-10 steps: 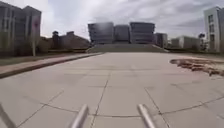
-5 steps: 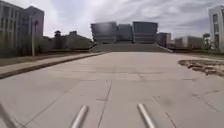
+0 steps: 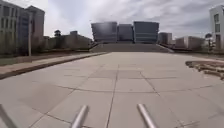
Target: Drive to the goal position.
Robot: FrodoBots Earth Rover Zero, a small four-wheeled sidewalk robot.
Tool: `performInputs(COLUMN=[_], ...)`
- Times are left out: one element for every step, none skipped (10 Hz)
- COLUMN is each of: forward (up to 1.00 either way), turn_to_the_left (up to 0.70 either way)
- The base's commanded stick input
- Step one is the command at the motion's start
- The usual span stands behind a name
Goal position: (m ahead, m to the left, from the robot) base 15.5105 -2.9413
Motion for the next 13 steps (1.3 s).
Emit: performInputs(forward=[1.0,1.0,1.0,1.0,1.0,1.0,1.0,1.0,1.0,1.0,1.0,1.0,1.0], turn_to_the_left=[-0.27,-0.27,-0.27,-0.27,-0.27,-0.27,-0.27,-0.27,-0.27,-0.27,-0.27,-0.27,-0.27])
